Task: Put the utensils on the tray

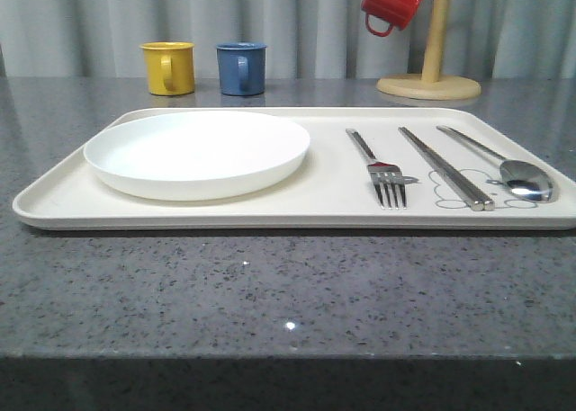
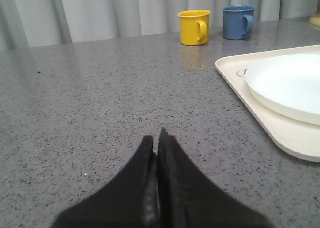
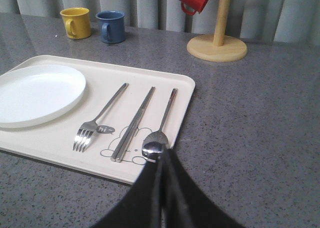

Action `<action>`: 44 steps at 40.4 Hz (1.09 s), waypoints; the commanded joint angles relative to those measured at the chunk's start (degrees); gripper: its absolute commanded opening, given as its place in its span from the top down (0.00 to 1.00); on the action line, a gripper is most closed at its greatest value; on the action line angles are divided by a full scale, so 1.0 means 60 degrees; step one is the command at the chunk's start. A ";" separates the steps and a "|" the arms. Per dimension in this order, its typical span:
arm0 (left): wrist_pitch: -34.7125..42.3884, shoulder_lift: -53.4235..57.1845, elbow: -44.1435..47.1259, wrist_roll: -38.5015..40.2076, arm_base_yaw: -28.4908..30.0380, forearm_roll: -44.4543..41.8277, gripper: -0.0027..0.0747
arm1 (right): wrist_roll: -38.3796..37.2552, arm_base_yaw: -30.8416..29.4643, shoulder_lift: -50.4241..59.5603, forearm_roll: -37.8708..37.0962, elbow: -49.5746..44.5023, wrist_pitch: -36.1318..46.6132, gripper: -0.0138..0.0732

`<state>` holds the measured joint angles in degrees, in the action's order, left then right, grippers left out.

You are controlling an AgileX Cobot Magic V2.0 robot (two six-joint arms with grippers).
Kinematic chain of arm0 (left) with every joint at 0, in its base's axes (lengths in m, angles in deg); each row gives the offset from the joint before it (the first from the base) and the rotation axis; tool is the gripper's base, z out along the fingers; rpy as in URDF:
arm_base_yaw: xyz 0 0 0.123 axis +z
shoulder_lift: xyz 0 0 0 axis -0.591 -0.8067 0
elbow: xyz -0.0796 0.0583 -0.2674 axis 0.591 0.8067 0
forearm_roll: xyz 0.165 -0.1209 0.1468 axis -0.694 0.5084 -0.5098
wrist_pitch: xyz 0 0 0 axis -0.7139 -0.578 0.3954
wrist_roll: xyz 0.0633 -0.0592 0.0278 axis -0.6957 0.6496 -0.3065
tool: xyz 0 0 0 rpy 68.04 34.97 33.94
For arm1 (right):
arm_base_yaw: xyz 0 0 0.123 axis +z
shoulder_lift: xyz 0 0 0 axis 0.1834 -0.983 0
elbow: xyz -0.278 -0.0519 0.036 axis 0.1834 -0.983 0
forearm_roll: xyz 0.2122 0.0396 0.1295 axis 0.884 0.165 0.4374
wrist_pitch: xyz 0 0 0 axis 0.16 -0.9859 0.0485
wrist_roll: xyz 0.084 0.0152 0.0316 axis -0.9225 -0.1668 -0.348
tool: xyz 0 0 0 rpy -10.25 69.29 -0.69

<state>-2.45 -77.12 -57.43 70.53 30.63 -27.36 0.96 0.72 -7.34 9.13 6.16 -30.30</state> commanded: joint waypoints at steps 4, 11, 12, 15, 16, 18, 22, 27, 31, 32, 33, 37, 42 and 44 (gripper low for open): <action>0.2383 0.0226 0.0550 0.0068 0.0031 0.0097 0.99 | 0.0067 -0.0021 -0.0118 -0.0023 0.0239 0.0810 0.98; 0.2425 0.0226 0.0974 0.0068 0.0031 0.0097 0.99 | 0.0067 -0.0021 -0.0118 -0.0023 0.0239 0.0810 0.98; 0.2363 0.0226 0.0993 0.0068 0.0031 0.0097 0.99 | 0.0067 -0.0021 -0.0118 -0.0023 0.0239 0.0810 0.98; 0.2341 0.0226 0.0993 0.0068 0.0031 0.0097 0.99 | 0.0067 -0.0021 -0.0118 -0.0023 0.0239 0.0810 0.98; 0.2341 0.0226 0.0993 0.0068 0.0031 0.0097 0.99 | 0.0067 -0.0021 -0.0118 -0.0023 0.0239 0.0810 0.98; 0.2341 0.0226 0.0993 0.0068 0.0031 0.0097 0.99 | 0.0067 -0.0021 -0.0118 -0.0023 0.0239 0.0810 0.98; 0.2341 0.0226 0.0993 0.0068 0.0031 0.0097 0.99 | 0.0067 -0.0021 -0.0118 -0.0023 0.0239 0.0810 0.98; 0.2341 0.0226 0.0993 0.0068 0.0031 0.0097 0.99 | 0.0067 -0.0021 -0.0118 -0.0023 0.0239 0.0810 0.98; 0.2341 0.0226 0.0993 0.0068 0.0031 0.0097 0.99 | 0.0067 -0.0021 -0.0118 -0.0023 0.0239 0.0810 0.98; 0.2341 0.0226 0.0993 0.0068 0.0031 0.0097 0.99 | 0.0067 -0.0021 -0.0118 -0.0023 0.0239 0.0810 0.98; 0.2341 0.0226 0.0993 0.0068 0.0031 0.0097 0.99 | 0.0067 -0.0021 -0.0118 -0.0023 0.0239 0.0810 0.98; 0.2341 0.0226 0.0993 0.0068 0.0031 0.0097 0.99 | 0.0067 -0.0021 -0.0118 -0.0023 0.0239 0.0810 0.98; 0.2341 0.0226 0.0993 0.0068 0.0031 0.0097 0.99 | 0.0067 -0.0021 -0.0118 -0.0023 0.0239 0.0810 0.98; 0.2341 0.0226 0.0993 0.0068 0.0031 0.0097 0.99 | 0.0067 -0.0021 -0.0118 -0.0023 0.0239 0.0810 0.98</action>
<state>7.08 -77.12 -51.30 70.53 30.63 -27.36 0.96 0.72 -7.34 9.13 6.16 -30.30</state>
